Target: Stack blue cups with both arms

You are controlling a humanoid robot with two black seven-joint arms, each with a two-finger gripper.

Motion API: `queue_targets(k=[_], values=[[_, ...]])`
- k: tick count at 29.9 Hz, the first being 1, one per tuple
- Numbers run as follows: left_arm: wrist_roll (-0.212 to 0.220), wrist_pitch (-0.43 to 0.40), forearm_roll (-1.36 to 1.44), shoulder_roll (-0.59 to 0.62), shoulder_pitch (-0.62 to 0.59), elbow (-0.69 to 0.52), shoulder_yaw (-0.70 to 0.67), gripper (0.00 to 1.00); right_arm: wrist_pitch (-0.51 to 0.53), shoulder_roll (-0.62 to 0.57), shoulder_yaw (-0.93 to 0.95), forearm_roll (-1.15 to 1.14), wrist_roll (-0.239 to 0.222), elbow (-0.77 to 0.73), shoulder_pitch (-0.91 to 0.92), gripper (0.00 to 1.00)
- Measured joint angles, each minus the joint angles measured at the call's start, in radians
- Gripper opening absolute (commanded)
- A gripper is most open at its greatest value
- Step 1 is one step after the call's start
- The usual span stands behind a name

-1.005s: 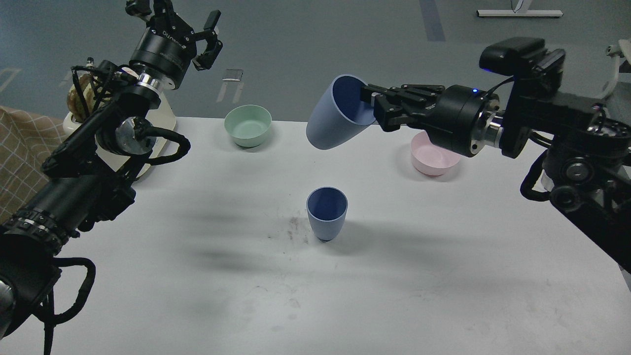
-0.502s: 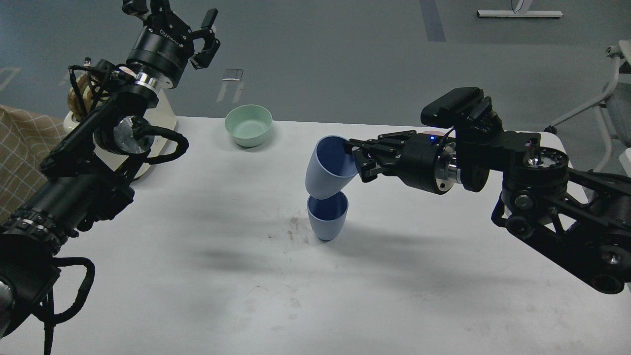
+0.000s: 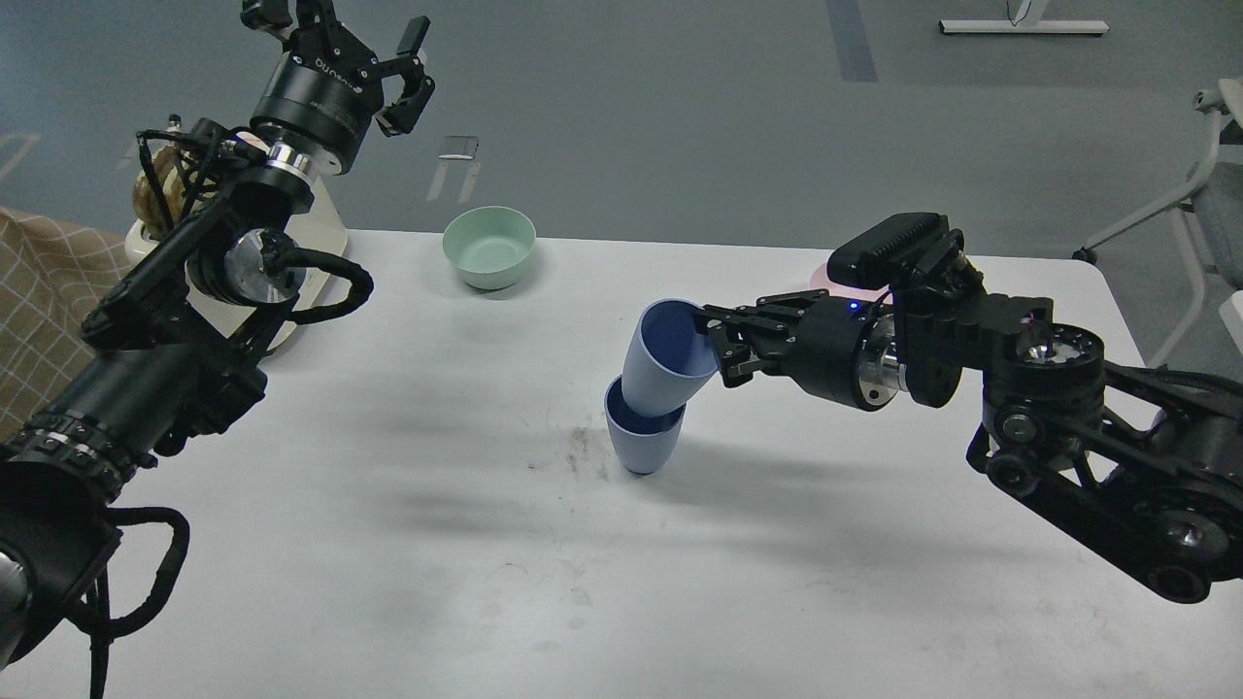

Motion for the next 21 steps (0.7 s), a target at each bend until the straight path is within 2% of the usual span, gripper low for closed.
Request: queue_targets(k=[7,9,16,19,20,21], values=[[0.000,-0.001,0.001,0.001,-0.005,0.001,0.001,0.98,0.000,0.010,0.001,0.000,0.000,-0.006,-0.003,0.14],[0.000,-0.002,0.001,0.002,-0.006,0.002,0.001,0.98,0.000,0.015,0.002,0.002,0.000,-0.006,-0.007,0.22],[0.000,-0.003,0.001,0.003,-0.005,0.002,-0.001,0.98,0.000,0.028,0.013,0.005,0.001,-0.005,-0.018,0.38],[0.000,-0.004,0.001,0.004,-0.005,0.002,-0.002,0.98,0.000,0.030,0.035,0.008,0.002,-0.002,-0.018,0.54],[0.000,-0.004,0.001,0.004,-0.005,0.002,-0.003,0.98,0.000,0.032,0.048,0.008,0.002,-0.001,-0.018,0.68],[0.000,-0.003,0.001,0.004,-0.005,0.002,-0.003,0.98,0.000,0.034,0.060,0.008,0.003,-0.001,-0.018,0.77]])
